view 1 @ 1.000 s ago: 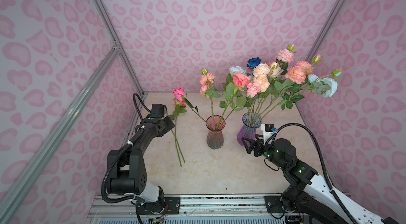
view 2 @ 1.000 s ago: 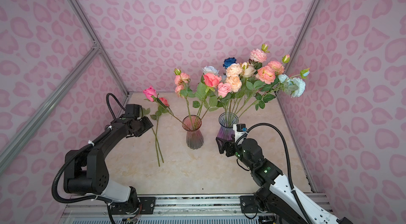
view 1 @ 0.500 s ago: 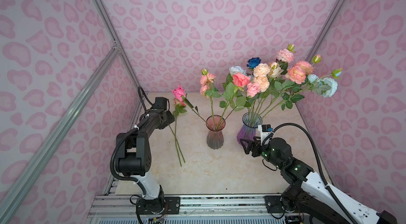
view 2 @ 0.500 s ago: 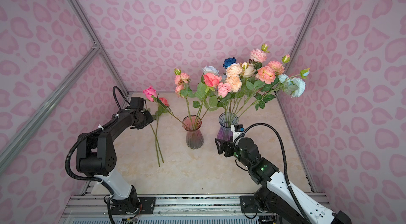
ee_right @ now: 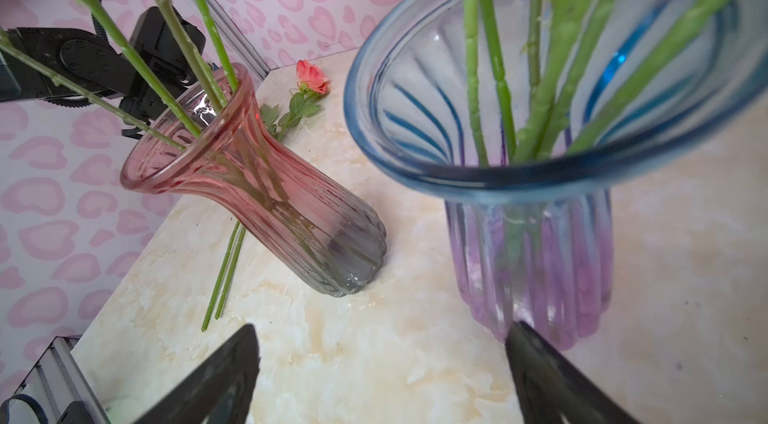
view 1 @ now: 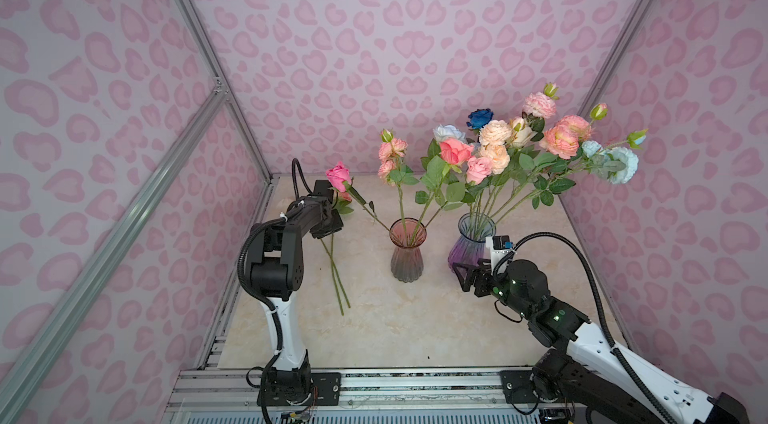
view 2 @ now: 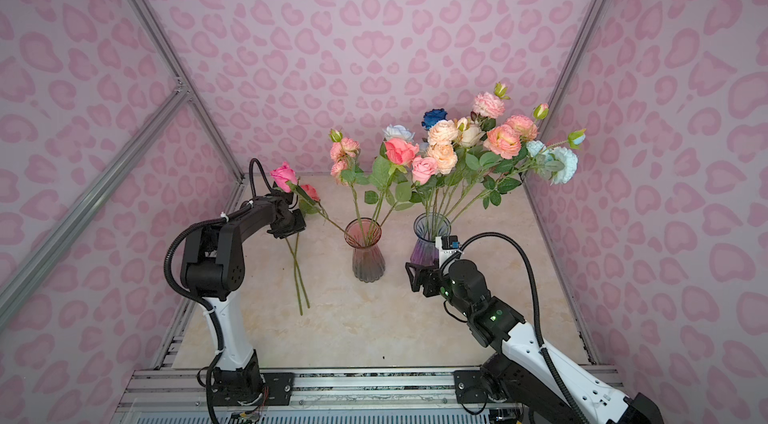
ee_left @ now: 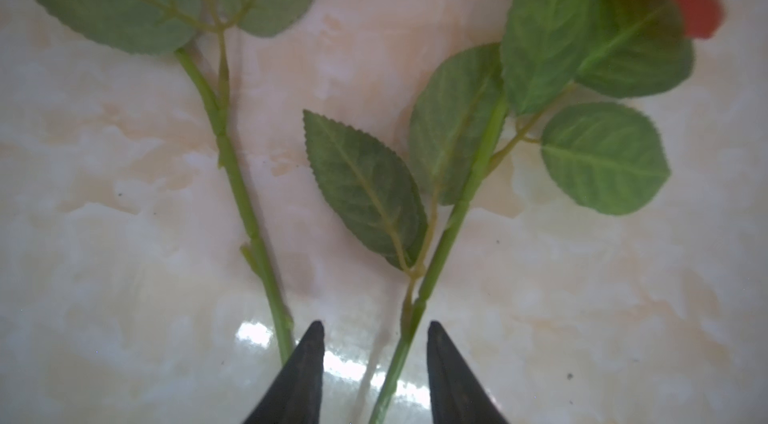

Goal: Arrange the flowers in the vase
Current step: 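Lower the left gripper onto a loose rose stem on the table, then close the left gripper on the pink rose stem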

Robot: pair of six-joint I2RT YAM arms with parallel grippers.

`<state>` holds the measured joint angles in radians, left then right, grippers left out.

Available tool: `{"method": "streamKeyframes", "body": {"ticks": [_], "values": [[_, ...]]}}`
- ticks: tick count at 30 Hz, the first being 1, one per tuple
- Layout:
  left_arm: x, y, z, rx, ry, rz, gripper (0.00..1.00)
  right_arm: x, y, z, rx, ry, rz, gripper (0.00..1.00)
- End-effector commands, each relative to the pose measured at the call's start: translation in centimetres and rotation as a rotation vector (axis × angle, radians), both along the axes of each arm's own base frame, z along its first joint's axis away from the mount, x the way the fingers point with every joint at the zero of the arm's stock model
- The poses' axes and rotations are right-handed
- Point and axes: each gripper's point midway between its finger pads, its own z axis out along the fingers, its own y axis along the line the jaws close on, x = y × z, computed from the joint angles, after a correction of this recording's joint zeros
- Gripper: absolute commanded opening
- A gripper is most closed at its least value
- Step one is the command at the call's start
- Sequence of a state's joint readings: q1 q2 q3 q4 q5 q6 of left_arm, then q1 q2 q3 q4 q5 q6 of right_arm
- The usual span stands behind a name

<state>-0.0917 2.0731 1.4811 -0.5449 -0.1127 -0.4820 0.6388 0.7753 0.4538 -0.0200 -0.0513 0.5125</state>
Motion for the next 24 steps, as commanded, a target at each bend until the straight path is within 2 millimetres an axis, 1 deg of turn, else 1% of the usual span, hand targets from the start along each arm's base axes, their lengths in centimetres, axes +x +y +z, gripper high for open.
{"method": "streamKeyframes", "body": {"ticks": [1, 3, 7, 9, 10, 12, 14, 18, 24], "values": [[-0.4, 0.2, -1.0, 0.031, 0.045, -0.033, 0.38, 0.3, -0.2, 0.4, 0.001, -0.023, -0.016, 0.94], [-0.2, -0.4, -1.3, 0.014, 0.041, -0.047, 0.35, 0.4, -0.1, 0.4, 0.003, -0.022, -0.015, 0.94], [0.2, -1.2, -1.2, 0.025, 0.041, -0.087, 0.24, 0.5, 0.2, 0.5, 0.008, -0.017, -0.008, 0.93], [0.3, -1.5, -0.8, 0.028, 0.033, -0.102, 0.17, 0.4, 0.1, 0.7, 0.009, -0.023, -0.008, 0.93], [0.4, -1.7, -0.6, 0.028, 0.028, -0.108, 0.15, 0.4, 0.0, 0.7, 0.007, -0.024, -0.011, 0.93], [0.4, -1.8, -0.2, 0.023, 0.019, -0.114, 0.07, 0.4, -0.1, 1.0, 0.007, -0.032, -0.013, 0.93], [0.4, -2.1, 0.6, 0.017, 0.007, -0.121, 0.03, 0.3, -0.2, 1.2, 0.009, -0.034, -0.014, 0.94], [0.2, -2.3, 2.8, 0.008, -0.028, -0.127, 0.03, 0.1, -0.2, 1.7, 0.014, -0.041, -0.01, 0.94], [-1.1, -2.8, 8.0, -0.035, -0.129, -0.136, 0.03, -0.2, -0.6, 2.3, 0.019, -0.045, -0.015, 0.94]]}}
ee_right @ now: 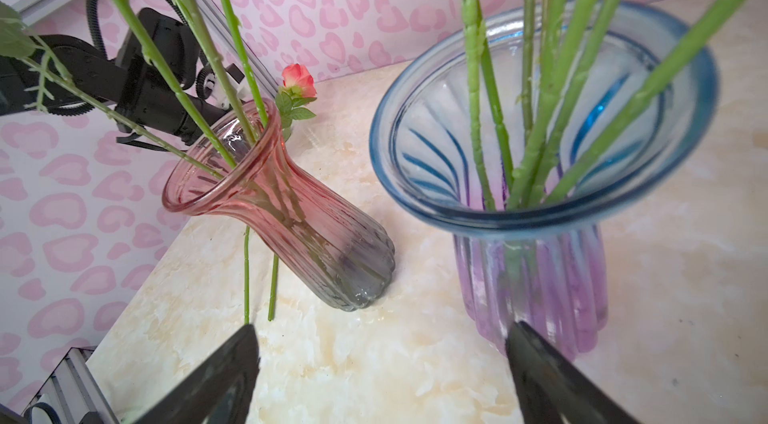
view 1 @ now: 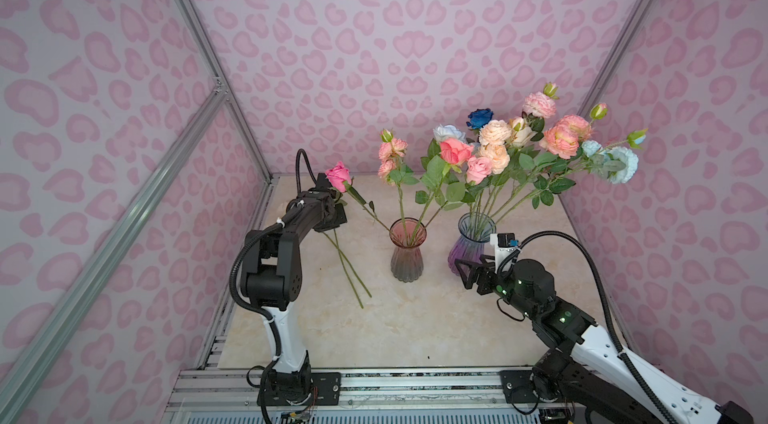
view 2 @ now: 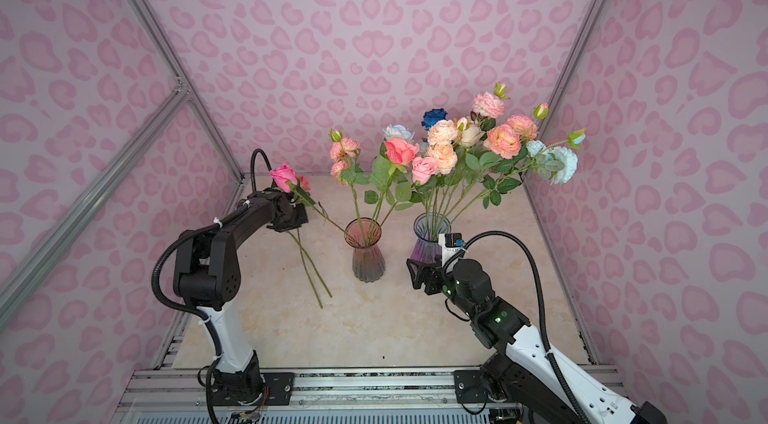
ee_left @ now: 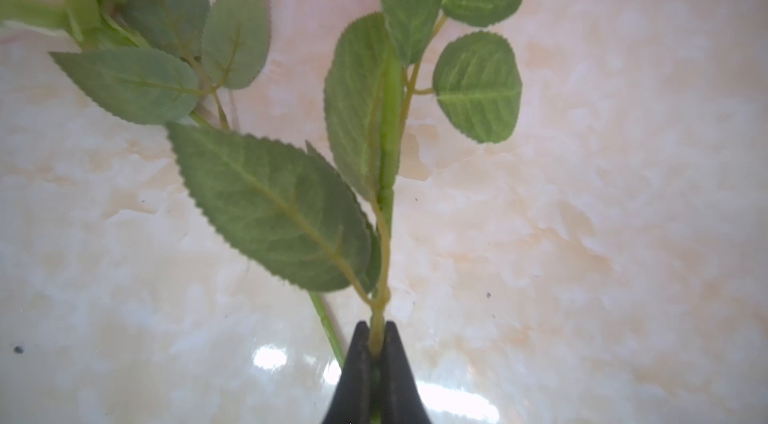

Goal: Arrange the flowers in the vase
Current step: 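Close the left gripper on the pink rose stem, then lift the pink rose and carry it over the pink vase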

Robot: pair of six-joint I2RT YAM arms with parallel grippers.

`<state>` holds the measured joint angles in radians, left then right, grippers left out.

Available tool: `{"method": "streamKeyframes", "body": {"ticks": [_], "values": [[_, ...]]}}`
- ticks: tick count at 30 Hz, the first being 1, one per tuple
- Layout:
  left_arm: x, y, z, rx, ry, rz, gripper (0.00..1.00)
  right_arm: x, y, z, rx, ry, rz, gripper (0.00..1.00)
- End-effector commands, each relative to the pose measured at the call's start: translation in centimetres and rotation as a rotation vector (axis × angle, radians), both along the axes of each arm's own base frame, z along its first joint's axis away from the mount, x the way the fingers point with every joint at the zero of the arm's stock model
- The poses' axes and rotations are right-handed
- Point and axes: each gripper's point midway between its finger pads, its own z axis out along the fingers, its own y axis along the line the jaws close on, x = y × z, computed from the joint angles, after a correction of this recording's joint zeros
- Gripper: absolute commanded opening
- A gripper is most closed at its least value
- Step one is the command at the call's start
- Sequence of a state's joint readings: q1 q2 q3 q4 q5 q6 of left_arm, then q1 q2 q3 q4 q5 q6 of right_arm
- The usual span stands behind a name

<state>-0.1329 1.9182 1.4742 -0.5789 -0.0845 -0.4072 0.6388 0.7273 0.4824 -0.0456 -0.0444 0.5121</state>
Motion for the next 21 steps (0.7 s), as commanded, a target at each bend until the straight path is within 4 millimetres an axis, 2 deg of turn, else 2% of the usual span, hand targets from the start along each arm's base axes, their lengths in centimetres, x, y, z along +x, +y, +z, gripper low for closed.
{"method": "streamKeyframes", "body": {"ticks": [1, 4, 8, 10, 11, 12, 15, 21], "values": [[-1.0, -0.6, 2.4, -0.041, -0.038, -0.02, 0.03, -0.1, -0.3, 0.1, -0.01, 0.0, -0.01, 0.94], [-1.8, -0.7, 4.5, -0.056, -0.085, -0.025, 0.03, -0.2, -0.6, 0.4, -0.014, -0.004, -0.015, 0.94], [-2.6, -1.0, 5.9, -0.084, -0.111, -0.024, 0.03, -0.4, -0.8, 0.9, 0.001, -0.015, -0.025, 0.94], [-3.3, -0.7, 7.5, -0.087, -0.154, -0.008, 0.03, -0.4, -0.9, 1.0, 0.007, -0.014, -0.029, 0.94], [-3.5, -0.3, 9.1, -0.075, -0.197, 0.004, 0.03, -0.5, -0.9, 1.0, 0.007, -0.012, -0.027, 0.94], [-4.4, 0.2, 9.4, -0.057, -0.207, 0.015, 0.03, -0.5, -0.9, 0.9, 0.004, -0.007, -0.026, 0.94], [-6.2, 1.1, 13.9, -0.033, -0.325, 0.019, 0.03, -0.7, -1.2, 1.0, -0.008, -0.004, -0.029, 0.93], [-11.0, 2.2, 24.3, -0.027, -0.613, 0.011, 0.03, -0.7, -1.7, 0.7, -0.03, -0.006, -0.045, 0.93]]}}
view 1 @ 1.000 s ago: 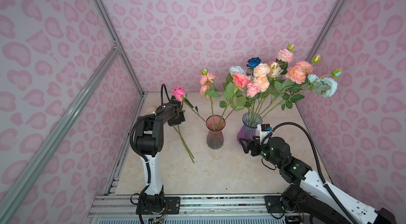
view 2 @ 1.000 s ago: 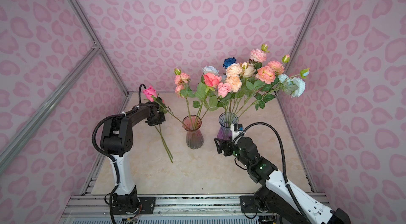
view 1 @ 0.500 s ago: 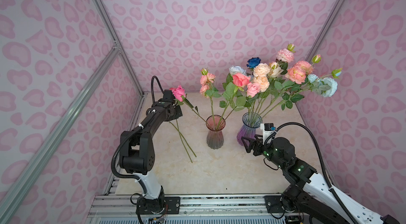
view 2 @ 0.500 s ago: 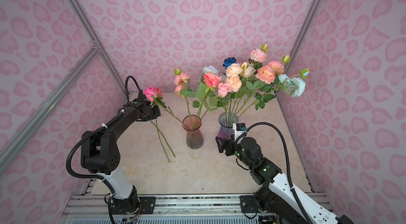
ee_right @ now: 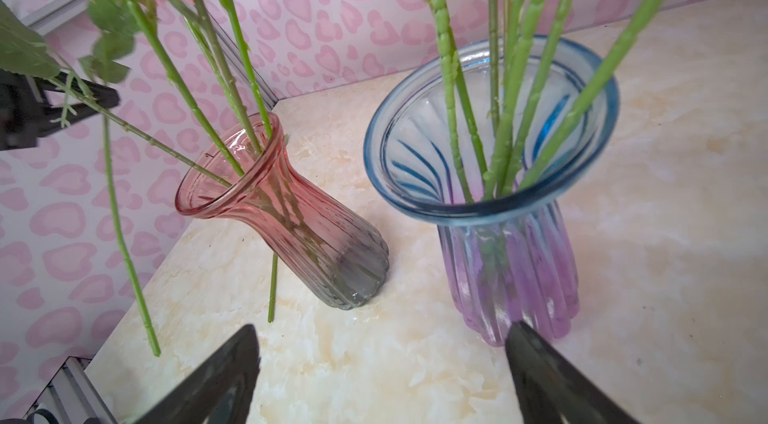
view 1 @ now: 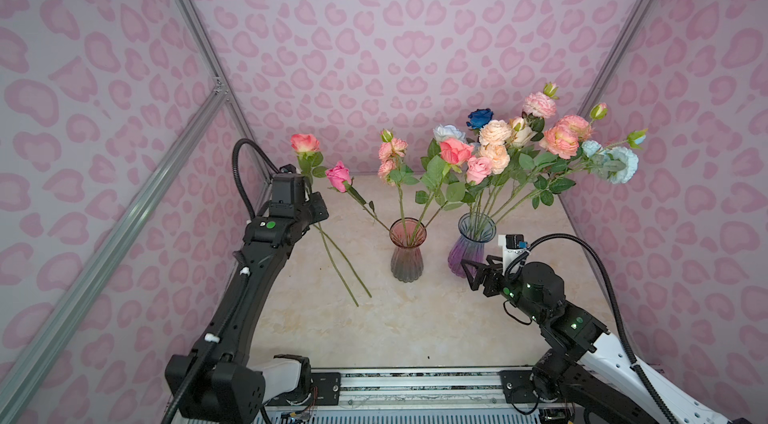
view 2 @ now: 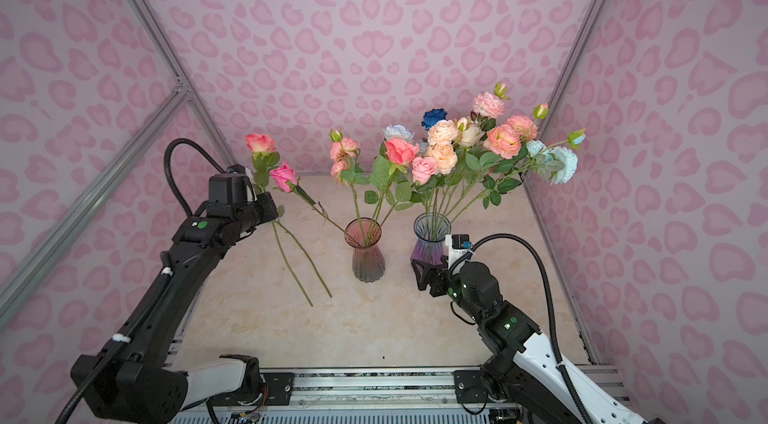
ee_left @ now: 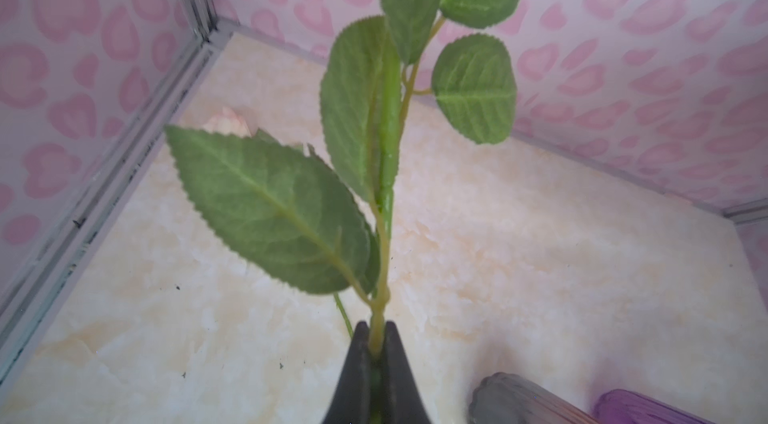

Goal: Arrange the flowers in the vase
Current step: 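Lift the pink rose and carry it over the pink vase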

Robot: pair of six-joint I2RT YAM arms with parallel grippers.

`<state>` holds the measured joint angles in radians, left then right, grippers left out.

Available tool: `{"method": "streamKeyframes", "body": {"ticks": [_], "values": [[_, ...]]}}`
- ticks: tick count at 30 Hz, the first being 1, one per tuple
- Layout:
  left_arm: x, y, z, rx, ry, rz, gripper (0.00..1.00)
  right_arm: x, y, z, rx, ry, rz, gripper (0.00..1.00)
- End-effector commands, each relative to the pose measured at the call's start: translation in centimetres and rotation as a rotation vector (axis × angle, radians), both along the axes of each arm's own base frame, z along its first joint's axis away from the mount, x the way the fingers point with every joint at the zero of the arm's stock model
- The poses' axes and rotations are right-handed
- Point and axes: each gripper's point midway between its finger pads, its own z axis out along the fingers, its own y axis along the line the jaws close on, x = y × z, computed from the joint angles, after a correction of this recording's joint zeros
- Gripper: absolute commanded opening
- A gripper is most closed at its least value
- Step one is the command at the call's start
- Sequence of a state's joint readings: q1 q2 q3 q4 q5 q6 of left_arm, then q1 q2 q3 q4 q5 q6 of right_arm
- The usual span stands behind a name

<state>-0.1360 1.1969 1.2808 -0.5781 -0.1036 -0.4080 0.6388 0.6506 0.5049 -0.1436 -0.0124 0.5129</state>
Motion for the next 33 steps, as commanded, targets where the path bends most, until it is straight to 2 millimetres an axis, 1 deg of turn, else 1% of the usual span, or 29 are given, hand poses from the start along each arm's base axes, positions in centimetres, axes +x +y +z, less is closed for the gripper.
{"method": "streamKeyframes", "body": {"ticks": [1, 3, 4, 5, 7, 11, 14, 16, 18, 22, 24, 29, 33], "values": [[-2.1, 0.8, 4.8, 0.025, -0.14, 0.009, 0.03, 0.1, -0.4, -0.2, -0.027, 0.0, -0.018, 0.93], [-3.5, 0.6, 8.0, 0.014, -0.227, -0.015, 0.03, 0.2, -0.6, -0.1, -0.031, -0.004, -0.027, 0.93], [-4.2, 0.5, 9.2, 0.009, -0.265, -0.024, 0.03, 0.3, -0.6, -0.1, -0.032, -0.007, -0.03, 0.93], [-4.9, 0.5, 11.6, -0.002, -0.329, -0.028, 0.03, 0.3, -0.7, 0.0, -0.033, -0.009, -0.034, 0.93], [-6.0, 0.0, 14.5, -0.02, -0.421, -0.063, 0.03, 0.3, -0.8, 0.1, -0.035, -0.013, -0.04, 0.93], [-7.5, -1.3, 18.8, -0.05, -0.582, -0.13, 0.03, 0.4, -1.0, 0.3, -0.03, -0.023, -0.05, 0.93], [-9.1, -2.7, 21.6, -0.052, -0.698, -0.186, 0.03, 0.4, -0.9, 0.4, -0.026, -0.02, -0.049, 0.93], [-10.5, -4.0, 23.4, -0.046, -0.762, -0.243, 0.03, 0.3, -1.0, 0.3, -0.029, -0.019, -0.052, 0.93], [-11.6, -5.2, 24.7, -0.042, -0.797, -0.284, 0.03, 0.3, -1.2, 0.3, -0.031, -0.018, -0.057, 0.93], [-13.2, -7.3, 26.4, -0.03, -0.847, -0.368, 0.03, 0.3, -1.1, 0.3, -0.031, -0.02, -0.056, 0.93], [-13.8, -8.1, 27.1, -0.033, -0.864, -0.396, 0.03, 0.4, -1.2, 0.4, -0.033, -0.021, -0.059, 0.93], [-14.8, -11.4, 28.7, -0.028, -0.902, -0.509, 0.03, 0.5, -1.2, 0.7, -0.041, -0.026, -0.06, 0.93], [-16.0, -14.3, 30.0, -0.015, -0.929, -0.594, 0.03, 0.5, -1.4, 0.8, -0.047, -0.028, -0.067, 0.93]]}}
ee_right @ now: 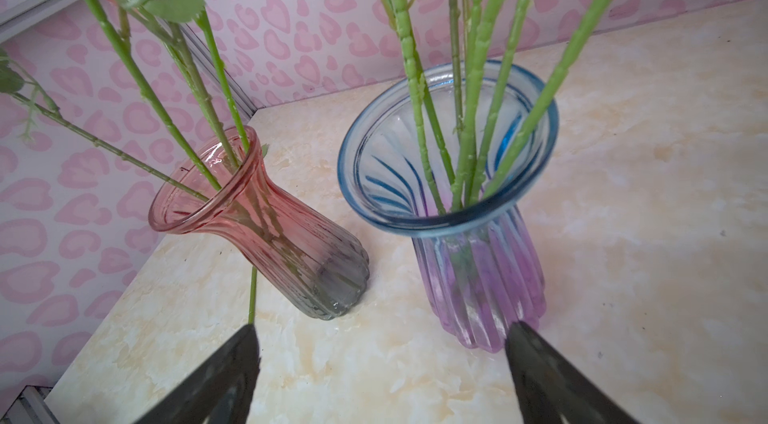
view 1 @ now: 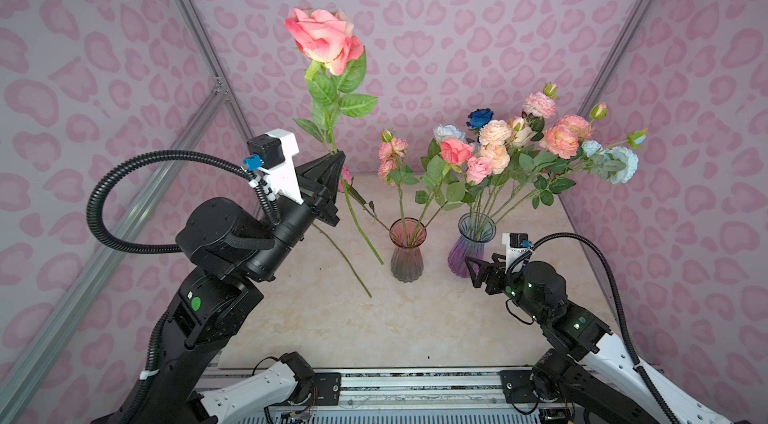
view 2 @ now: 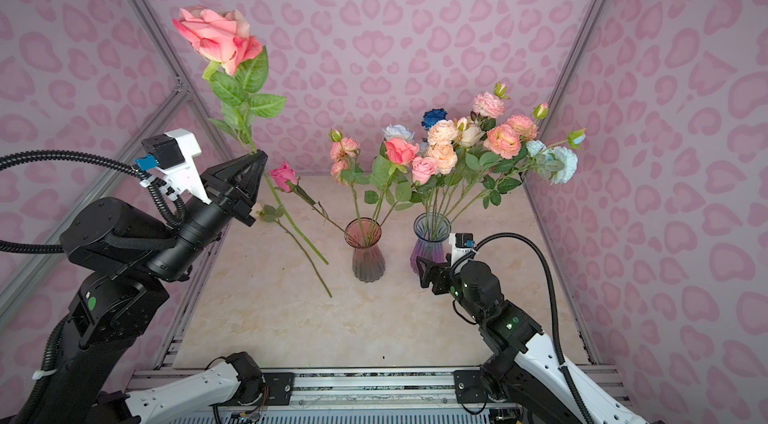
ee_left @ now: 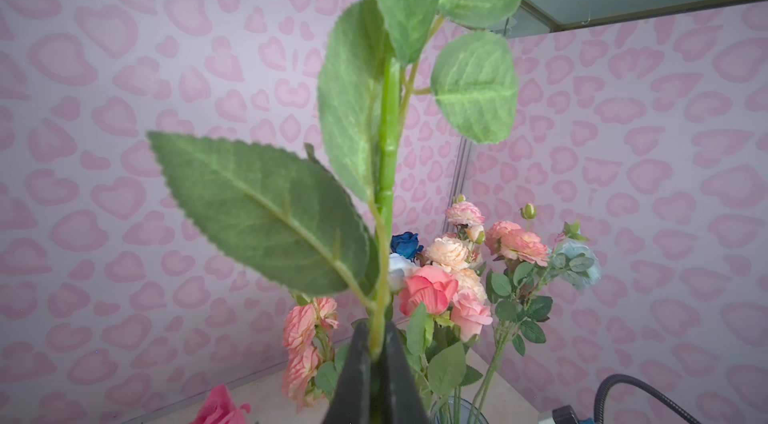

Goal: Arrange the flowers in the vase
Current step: 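Lift the pink rose and carry it over the pink vase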

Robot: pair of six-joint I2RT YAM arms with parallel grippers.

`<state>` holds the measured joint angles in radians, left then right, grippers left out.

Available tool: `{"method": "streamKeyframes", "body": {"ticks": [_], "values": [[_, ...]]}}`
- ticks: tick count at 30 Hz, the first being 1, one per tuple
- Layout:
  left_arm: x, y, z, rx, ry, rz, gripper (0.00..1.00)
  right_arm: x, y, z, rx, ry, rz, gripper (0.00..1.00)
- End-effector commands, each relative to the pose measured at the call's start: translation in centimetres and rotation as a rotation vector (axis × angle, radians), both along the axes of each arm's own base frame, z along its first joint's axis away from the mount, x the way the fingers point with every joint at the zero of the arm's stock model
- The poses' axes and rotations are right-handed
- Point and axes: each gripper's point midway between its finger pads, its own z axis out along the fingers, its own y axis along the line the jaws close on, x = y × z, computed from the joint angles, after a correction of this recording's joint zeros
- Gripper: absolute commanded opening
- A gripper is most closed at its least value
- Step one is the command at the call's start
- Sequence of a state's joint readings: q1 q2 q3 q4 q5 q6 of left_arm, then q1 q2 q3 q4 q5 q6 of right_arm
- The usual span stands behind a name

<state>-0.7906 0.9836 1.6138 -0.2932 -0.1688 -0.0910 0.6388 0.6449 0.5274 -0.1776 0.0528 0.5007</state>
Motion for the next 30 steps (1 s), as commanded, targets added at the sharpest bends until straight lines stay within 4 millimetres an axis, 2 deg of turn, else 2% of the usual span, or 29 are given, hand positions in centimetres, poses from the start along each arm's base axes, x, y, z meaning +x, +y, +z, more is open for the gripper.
{"method": "streamKeyframes", "body": {"ticks": [1, 6, 13, 19, 30], "values": [[-0.9, -1.0, 2.1, 0.017, -0.084, 0.002, 0.03, 0.1, -0.2, 0.2, -0.018, -0.011, -0.009, 0.93], [-2.0, -3.6, 3.1, 0.027, -0.095, -0.065, 0.03, 0.0, -0.4, 0.2, -0.023, -0.009, -0.01, 0.93], [-2.0, -8.3, 1.9, 0.066, -0.081, -0.143, 0.03, 0.1, -0.3, 0.3, -0.019, -0.017, -0.011, 0.93], [-2.1, -9.9, 1.8, 0.049, -0.056, -0.188, 0.03, 0.1, -0.5, 0.4, -0.021, -0.021, -0.018, 0.93], [0.4, -13.4, -1.9, 0.138, -0.032, -0.147, 0.03, 0.1, -0.5, 0.5, -0.013, -0.026, -0.015, 0.93]]}}
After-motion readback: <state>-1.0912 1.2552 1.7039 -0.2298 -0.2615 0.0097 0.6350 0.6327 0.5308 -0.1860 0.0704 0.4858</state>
